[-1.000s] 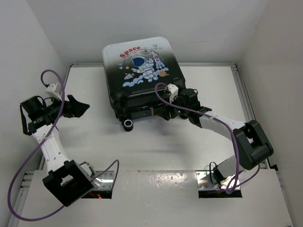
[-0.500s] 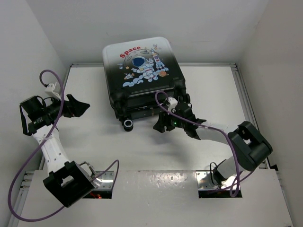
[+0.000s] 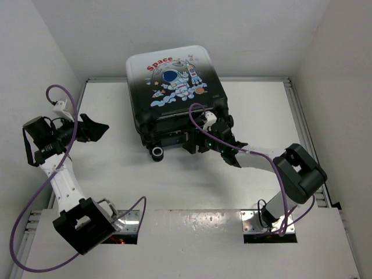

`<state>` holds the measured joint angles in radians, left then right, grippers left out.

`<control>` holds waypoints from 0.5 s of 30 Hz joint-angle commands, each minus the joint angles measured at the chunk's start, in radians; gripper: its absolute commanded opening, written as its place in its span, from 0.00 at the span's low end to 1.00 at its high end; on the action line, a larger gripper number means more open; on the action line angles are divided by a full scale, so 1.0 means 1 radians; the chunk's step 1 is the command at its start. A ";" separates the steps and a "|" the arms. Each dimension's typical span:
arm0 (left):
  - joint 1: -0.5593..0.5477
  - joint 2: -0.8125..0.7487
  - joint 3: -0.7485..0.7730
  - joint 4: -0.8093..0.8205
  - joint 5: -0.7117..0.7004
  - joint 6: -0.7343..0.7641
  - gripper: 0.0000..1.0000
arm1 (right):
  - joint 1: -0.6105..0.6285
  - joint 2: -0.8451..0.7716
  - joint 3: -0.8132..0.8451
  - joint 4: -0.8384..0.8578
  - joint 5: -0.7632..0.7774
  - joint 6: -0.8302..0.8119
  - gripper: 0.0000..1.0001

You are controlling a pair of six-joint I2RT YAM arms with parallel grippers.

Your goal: Pack the luggage

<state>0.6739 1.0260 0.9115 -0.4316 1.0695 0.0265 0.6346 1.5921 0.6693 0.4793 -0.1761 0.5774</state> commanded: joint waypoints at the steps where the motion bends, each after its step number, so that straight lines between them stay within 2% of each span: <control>1: 0.007 0.003 0.000 0.047 0.015 -0.010 0.94 | 0.013 0.031 0.068 0.056 0.047 0.030 0.68; 10: 0.007 0.023 -0.009 0.085 0.006 -0.028 0.94 | 0.017 0.121 0.174 0.056 0.125 0.052 0.66; 13: 0.007 0.032 -0.010 0.094 0.006 -0.028 0.94 | 0.023 0.143 0.193 0.059 0.153 0.047 0.58; 14: 0.007 0.032 -0.010 0.094 0.006 -0.028 0.94 | 0.022 0.147 0.206 0.056 0.156 0.044 0.52; 15: 0.007 0.032 -0.019 0.094 0.006 -0.028 0.94 | 0.023 0.158 0.217 0.056 0.162 0.042 0.38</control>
<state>0.6739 1.0565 0.9073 -0.3798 1.0637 -0.0017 0.6525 1.7149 0.8169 0.4770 -0.0479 0.6018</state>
